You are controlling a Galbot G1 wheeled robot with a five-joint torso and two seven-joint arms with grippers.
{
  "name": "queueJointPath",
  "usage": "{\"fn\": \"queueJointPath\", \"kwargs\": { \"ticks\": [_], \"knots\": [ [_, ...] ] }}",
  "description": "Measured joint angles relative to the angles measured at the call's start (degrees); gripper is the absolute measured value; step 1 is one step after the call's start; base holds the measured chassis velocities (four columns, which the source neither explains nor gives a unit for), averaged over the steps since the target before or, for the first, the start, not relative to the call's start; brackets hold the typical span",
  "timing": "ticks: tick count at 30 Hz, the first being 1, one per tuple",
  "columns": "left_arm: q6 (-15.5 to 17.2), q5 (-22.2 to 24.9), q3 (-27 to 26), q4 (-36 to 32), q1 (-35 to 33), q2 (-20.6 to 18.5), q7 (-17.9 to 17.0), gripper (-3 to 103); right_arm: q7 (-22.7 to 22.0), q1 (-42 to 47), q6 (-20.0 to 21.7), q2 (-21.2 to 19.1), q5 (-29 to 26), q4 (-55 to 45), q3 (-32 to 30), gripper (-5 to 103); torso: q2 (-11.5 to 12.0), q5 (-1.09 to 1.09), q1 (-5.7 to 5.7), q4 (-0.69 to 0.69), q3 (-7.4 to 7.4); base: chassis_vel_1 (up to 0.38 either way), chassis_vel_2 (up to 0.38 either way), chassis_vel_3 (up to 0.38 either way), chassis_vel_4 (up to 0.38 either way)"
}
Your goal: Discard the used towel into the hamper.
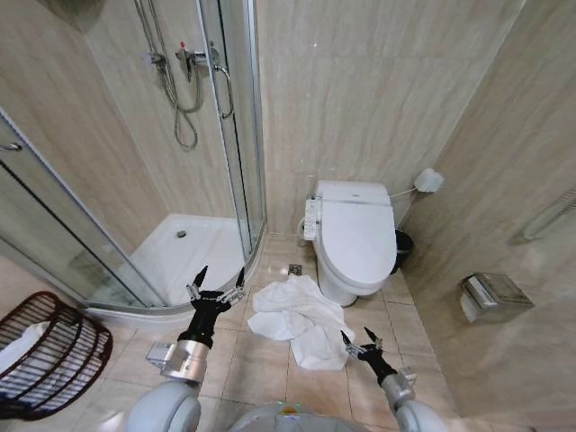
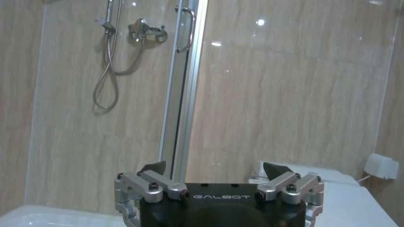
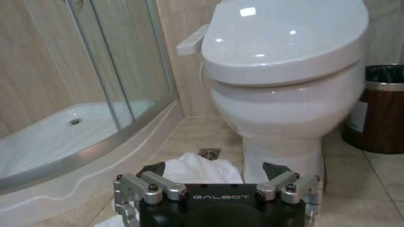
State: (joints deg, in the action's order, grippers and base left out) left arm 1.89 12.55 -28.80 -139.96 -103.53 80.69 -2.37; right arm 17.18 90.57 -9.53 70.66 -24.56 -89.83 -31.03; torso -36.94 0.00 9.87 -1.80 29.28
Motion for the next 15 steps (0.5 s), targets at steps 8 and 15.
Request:
{"fn": "queueJointPath", "kwargs": {
  "ticks": [8, 15],
  "knots": [
    [0.00, 0.00, 0.00, 0.00, 0.00, 0.00, 0.00, 100, -7.49, -1.67, -1.43, 0.49, -0.08, 1.01, 0.38, 100, 1.82, 0.01, -0.76, -0.01, -1.04, 0.000, 0.000, 0.000, 0.000],
    [0.00, 0.00, 0.00, 0.00, 0.00, 0.00, 0.00, 100, -8.76, -1.69, -1.65, -0.08, -2.20, 1.29, -0.06, 100, 4.20, 0.01, -1.74, 0.00, -2.43, 0.000, 0.000, 0.000, 0.000]
  ]
}}
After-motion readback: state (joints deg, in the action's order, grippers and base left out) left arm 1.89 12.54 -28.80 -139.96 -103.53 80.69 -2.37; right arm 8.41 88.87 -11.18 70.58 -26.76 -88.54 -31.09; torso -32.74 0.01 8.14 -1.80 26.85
